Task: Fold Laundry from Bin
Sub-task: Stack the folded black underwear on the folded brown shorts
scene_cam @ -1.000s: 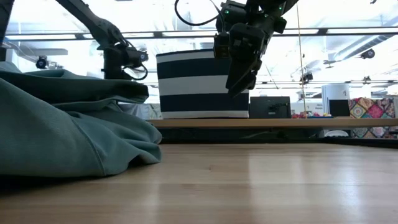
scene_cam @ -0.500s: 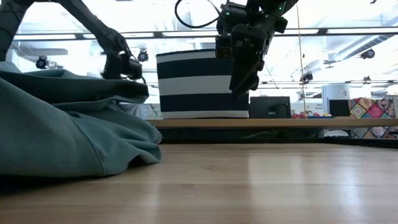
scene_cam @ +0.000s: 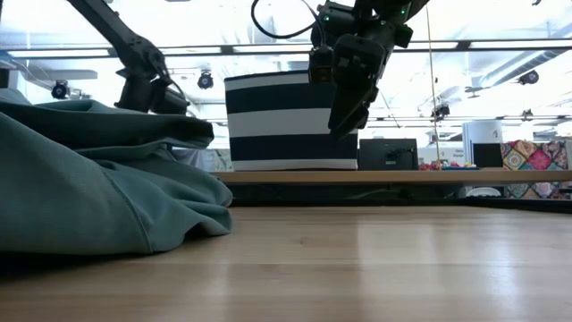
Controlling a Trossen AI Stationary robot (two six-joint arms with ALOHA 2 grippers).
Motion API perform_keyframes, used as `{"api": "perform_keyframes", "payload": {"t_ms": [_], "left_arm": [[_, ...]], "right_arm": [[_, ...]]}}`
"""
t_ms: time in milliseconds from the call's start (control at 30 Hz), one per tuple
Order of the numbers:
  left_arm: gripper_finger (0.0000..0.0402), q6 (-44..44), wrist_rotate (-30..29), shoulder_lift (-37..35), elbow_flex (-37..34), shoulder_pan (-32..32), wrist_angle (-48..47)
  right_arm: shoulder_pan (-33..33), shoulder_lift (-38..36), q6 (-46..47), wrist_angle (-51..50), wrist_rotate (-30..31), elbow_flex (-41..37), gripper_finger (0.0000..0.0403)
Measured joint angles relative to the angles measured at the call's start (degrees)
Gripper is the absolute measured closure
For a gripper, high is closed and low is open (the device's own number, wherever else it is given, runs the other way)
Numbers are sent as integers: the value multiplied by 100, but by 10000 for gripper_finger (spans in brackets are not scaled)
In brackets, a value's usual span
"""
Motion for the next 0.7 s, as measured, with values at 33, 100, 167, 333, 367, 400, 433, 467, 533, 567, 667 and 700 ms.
{"api": "perform_keyframes", "payload": {"t_ms": [33, 100, 167, 333, 367, 400, 433, 467, 533, 567, 667, 700], "left_arm": [[127, -101, -3, -28, -72, -22, 96], [131, -378, 5, -61, -185, -71, 303], [136, -607, 10, -90, -334, -100, 423], [153, -1400, 45, -161, -758, -275, 805], [158, -1599, 52, -161, -887, -307, 907], [162, -1776, 75, -164, -1009, -330, 1017], [167, -1928, 129, -174, -1132, -344, 1138], [173, -2004, 160, -176, -1244, -361, 1248], [192, -2072, 236, -195, -1396, -386, 1399], [205, -2091, 244, -226, -1432, -414, 1436], [260, -2087, 176, -352, -1472, -472, 1473], [282, -2084, 126, -423, -1472, -479, 1471]], "right_arm": [[0, 1, -1, -2, 0, 0, 184], [0, 0, 1, -7, 0, -3, 184], [0, 1, 0, -22, 0, -12, 184], [0, 0, 4, -98, 0, -35, 184], [0, 0, 4, -118, 0, -35, 184], [0, 0, 3, -138, -1, -36, 184], [0, 0, 1, -149, 0, -44, 184], [0, 0, -2, -153, 0, -53, 184], [2, 0, -45, -171, 0, -59, 184], [2, 0, -65, -172, 0, -61, 184], [2, 0, -149, -168, -1, -61, 184], [2, 0, -165, -168, 0, -61, 184]]}}
